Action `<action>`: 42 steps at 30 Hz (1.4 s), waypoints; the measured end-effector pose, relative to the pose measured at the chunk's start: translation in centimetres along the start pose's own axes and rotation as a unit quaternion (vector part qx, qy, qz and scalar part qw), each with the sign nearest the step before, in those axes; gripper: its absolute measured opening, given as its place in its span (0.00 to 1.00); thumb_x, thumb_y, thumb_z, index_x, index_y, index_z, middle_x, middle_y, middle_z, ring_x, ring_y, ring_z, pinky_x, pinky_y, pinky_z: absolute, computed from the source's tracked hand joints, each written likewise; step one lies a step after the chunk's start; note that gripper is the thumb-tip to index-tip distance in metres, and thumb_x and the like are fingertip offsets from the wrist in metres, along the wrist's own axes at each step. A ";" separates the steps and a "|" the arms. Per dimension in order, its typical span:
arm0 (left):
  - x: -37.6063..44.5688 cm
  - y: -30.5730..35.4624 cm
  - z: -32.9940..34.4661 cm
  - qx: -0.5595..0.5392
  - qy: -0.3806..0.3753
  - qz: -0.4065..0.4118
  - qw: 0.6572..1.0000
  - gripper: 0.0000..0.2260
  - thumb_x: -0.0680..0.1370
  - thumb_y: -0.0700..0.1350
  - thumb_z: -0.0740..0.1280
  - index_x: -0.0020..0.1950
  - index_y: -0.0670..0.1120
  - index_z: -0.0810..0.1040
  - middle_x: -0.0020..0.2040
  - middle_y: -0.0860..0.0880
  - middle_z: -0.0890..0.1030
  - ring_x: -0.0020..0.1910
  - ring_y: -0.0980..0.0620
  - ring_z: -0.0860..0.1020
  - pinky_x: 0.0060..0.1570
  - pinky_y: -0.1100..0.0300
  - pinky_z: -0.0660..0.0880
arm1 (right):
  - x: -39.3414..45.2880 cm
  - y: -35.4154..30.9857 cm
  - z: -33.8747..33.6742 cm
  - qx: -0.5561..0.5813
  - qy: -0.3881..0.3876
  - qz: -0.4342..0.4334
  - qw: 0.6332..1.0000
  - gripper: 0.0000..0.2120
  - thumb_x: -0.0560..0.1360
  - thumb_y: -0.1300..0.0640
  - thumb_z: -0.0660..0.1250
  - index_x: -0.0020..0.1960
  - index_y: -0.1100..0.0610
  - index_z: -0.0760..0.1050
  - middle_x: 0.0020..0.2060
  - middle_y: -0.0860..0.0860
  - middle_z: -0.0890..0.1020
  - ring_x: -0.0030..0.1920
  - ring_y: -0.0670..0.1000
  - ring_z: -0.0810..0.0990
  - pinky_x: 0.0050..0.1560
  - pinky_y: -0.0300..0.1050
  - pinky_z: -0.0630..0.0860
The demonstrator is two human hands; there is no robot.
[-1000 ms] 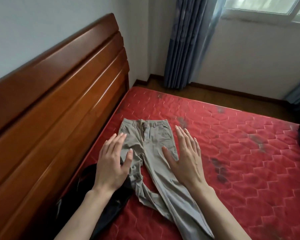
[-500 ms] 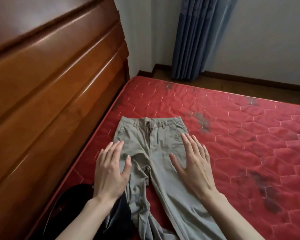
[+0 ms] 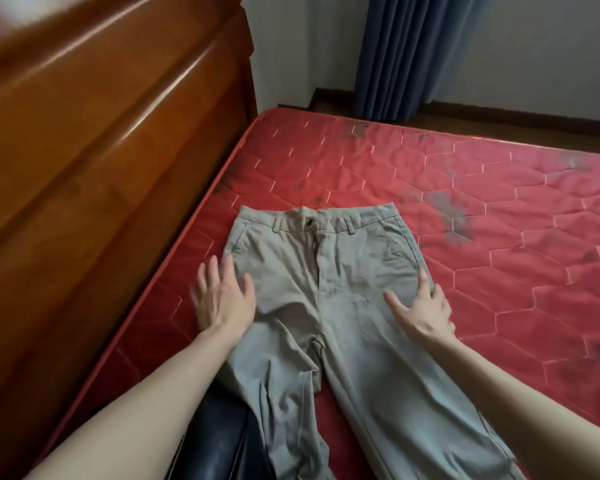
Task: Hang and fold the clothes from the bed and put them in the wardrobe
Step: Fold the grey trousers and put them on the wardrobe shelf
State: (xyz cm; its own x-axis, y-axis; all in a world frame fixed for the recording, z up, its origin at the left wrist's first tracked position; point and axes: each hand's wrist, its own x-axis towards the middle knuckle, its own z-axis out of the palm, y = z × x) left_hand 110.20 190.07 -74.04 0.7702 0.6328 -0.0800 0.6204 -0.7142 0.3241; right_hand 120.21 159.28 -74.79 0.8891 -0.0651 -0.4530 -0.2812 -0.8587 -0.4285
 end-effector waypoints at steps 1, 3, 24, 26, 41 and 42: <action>0.5 0.0 0.5 -0.019 -0.015 -0.040 0.999 0.28 0.84 0.57 0.56 0.82 0.49 0.59 0.83 0.44 0.58 0.81 0.40 0.55 0.77 0.41 0.56 | 0.8 0.1 0.4 -0.004 0.008 0.019 1.000 0.47 0.77 0.32 0.65 0.84 0.47 0.43 0.82 0.57 0.53 0.81 0.63 0.53 0.76 0.66 0.57; 1.2 0.2 1.6 -0.078 -0.048 -0.122 0.988 0.29 0.84 0.57 0.58 0.82 0.47 0.58 0.81 0.41 0.59 0.78 0.36 0.60 0.74 0.40 0.61 | 1.9 0.3 1.0 -0.031 0.052 0.029 0.998 0.50 0.73 0.33 0.70 0.84 0.50 0.47 0.78 0.60 0.59 0.77 0.64 0.58 0.74 0.64 0.61; -5.1 11.2 -11.4 -0.348 -0.037 -0.115 0.930 0.05 0.79 0.42 0.68 0.49 0.45 0.84 0.42 0.54 0.81 0.47 0.48 0.78 0.46 0.61 0.68 | -9.0 -2.6 -11.1 0.364 -0.053 -0.099 0.925 0.11 0.71 0.63 0.65 0.50 0.54 0.82 0.45 0.55 0.87 0.44 0.51 0.82 0.49 0.50 0.80; -7.8 12.5 -14.1 -0.348 -0.055 -0.110 0.929 0.06 0.77 0.40 0.66 0.45 0.48 0.82 0.40 0.53 0.81 0.44 0.47 0.79 0.44 0.60 0.70 | -12.4 -3.2 -13.5 0.385 -0.058 -0.066 0.919 0.16 0.63 0.58 0.64 0.50 0.54 0.80 0.43 0.56 0.84 0.42 0.53 0.80 0.45 0.50 0.77; -29.7 23.0 -31.1 -0.323 -0.353 0.021 0.878 0.07 0.79 0.48 0.68 0.53 0.46 0.82 0.47 0.50 0.86 0.49 0.51 0.84 0.55 0.54 0.80 | -35.4 -1.5 -27.6 0.264 0.004 -0.163 0.951 0.08 0.78 0.56 0.66 0.52 0.49 0.84 0.43 0.44 0.87 0.43 0.42 0.83 0.50 0.50 0.80; -30.6 23.6 -32.0 -0.313 -0.327 0.028 0.891 0.09 0.81 0.48 0.66 0.51 0.44 0.82 0.46 0.50 0.85 0.48 0.50 0.83 0.52 0.55 0.79 | -37.0 -0.9 -29.0 0.264 0.025 -0.164 0.950 0.08 0.78 0.55 0.66 0.52 0.48 0.84 0.43 0.43 0.87 0.44 0.42 0.83 0.50 0.50 0.80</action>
State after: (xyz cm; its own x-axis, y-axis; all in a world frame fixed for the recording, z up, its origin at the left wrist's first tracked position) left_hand 96.50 163.45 -33.78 0.8456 0.1451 -0.5137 0.5323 -0.3024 0.7907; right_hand 98.08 147.73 -34.92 0.9725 0.1258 -0.1960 -0.1172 -0.4628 -0.8787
